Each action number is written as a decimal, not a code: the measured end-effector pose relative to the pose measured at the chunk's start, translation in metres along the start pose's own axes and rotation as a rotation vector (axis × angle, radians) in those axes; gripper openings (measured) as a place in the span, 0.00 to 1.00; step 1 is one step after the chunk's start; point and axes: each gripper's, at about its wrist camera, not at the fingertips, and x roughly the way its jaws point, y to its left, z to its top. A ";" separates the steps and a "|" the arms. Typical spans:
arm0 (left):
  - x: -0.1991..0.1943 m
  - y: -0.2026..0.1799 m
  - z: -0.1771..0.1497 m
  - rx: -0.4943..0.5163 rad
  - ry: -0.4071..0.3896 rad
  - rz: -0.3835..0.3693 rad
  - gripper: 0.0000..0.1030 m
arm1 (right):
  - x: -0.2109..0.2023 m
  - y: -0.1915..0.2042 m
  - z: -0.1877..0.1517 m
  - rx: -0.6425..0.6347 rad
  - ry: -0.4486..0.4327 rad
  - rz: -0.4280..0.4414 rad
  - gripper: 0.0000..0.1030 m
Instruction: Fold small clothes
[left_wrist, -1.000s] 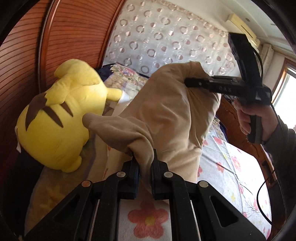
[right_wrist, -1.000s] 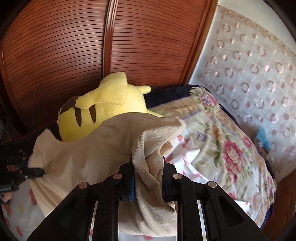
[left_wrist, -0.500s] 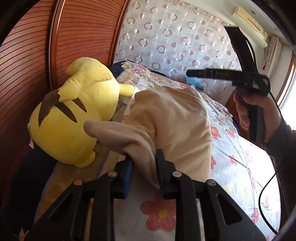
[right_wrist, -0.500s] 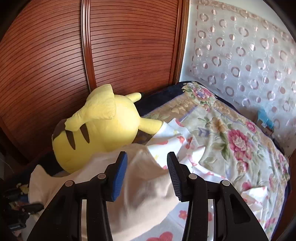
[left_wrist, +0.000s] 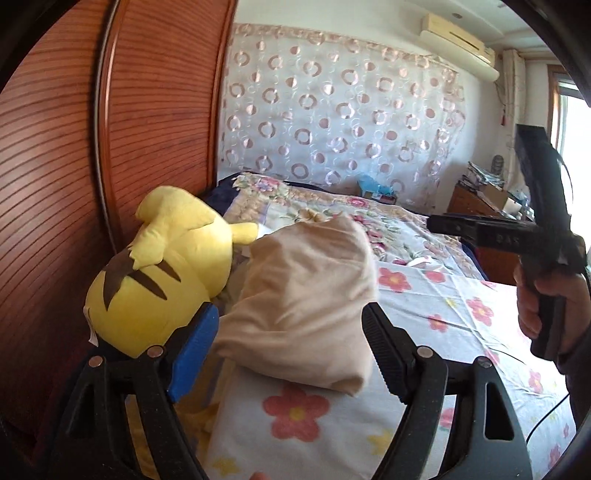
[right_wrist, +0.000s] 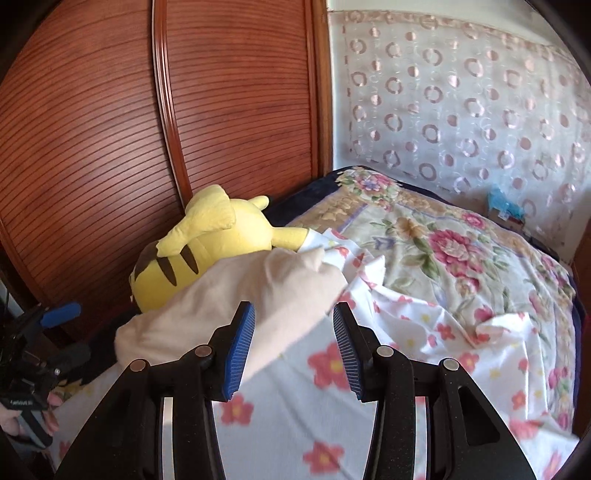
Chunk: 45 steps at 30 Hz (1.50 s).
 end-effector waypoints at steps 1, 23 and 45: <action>-0.005 -0.008 0.001 0.020 -0.004 -0.001 0.78 | -0.014 0.001 -0.008 0.009 -0.013 -0.013 0.45; -0.097 -0.144 0.005 0.208 -0.105 -0.155 0.78 | -0.265 0.093 -0.151 0.218 -0.275 -0.370 0.72; -0.115 -0.165 0.000 0.214 -0.112 -0.180 0.78 | -0.278 0.125 -0.177 0.306 -0.315 -0.453 0.72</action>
